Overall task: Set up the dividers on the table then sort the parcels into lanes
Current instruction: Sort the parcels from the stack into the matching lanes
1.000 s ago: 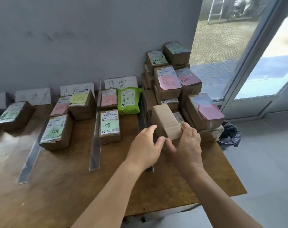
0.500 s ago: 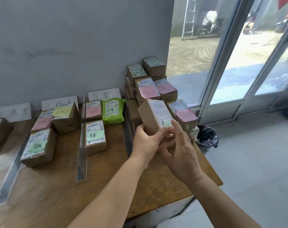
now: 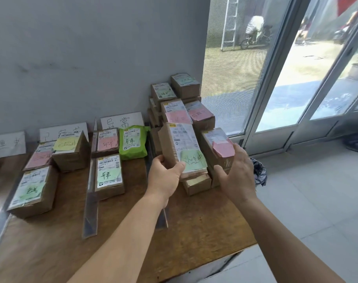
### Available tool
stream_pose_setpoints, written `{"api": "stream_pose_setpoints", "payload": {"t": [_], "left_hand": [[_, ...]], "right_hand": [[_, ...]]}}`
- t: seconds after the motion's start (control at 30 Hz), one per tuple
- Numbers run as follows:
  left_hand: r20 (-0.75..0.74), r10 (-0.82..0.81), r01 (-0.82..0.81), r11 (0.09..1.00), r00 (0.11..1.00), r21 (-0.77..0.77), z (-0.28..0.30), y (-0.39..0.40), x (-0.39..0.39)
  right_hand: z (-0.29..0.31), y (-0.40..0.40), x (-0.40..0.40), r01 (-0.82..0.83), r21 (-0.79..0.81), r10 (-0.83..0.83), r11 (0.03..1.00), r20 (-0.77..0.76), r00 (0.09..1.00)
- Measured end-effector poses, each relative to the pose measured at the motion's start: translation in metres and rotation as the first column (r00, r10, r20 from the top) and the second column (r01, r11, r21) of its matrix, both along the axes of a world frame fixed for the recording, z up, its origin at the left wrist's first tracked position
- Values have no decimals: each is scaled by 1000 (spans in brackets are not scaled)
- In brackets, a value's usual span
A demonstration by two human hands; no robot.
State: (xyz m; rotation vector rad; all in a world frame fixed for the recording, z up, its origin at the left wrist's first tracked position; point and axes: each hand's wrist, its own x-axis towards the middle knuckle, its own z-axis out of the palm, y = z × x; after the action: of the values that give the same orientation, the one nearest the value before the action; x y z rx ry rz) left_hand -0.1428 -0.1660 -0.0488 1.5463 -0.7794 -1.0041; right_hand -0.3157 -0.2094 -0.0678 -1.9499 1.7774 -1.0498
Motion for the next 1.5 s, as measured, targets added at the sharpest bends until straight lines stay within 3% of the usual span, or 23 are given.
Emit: {"api": "stream_pose_setpoints", "payload": {"t": [0.23, 0.43, 1.0, 1.5], "left_hand": [[17, 8, -8, 1000, 1000, -4, -5, -12, -2], [53, 19, -20, 1000, 998, 8, -8, -21, -5], [127, 89, -94, 995, 988, 34, -7, -17, -11], [51, 147, -143, 987, 988, -76, 18, 46, 36]], "right_hand": [[-11, -48, -9, 91, 284, -36, 954, -193, 981], [-13, -60, -12, 107, 319, -40, 942, -208, 977], [-12, -56, -8, 62, 201, -45, 978, -84, 995], [43, 27, 42, -124, 17, 124, 992, 26, 992]]}}
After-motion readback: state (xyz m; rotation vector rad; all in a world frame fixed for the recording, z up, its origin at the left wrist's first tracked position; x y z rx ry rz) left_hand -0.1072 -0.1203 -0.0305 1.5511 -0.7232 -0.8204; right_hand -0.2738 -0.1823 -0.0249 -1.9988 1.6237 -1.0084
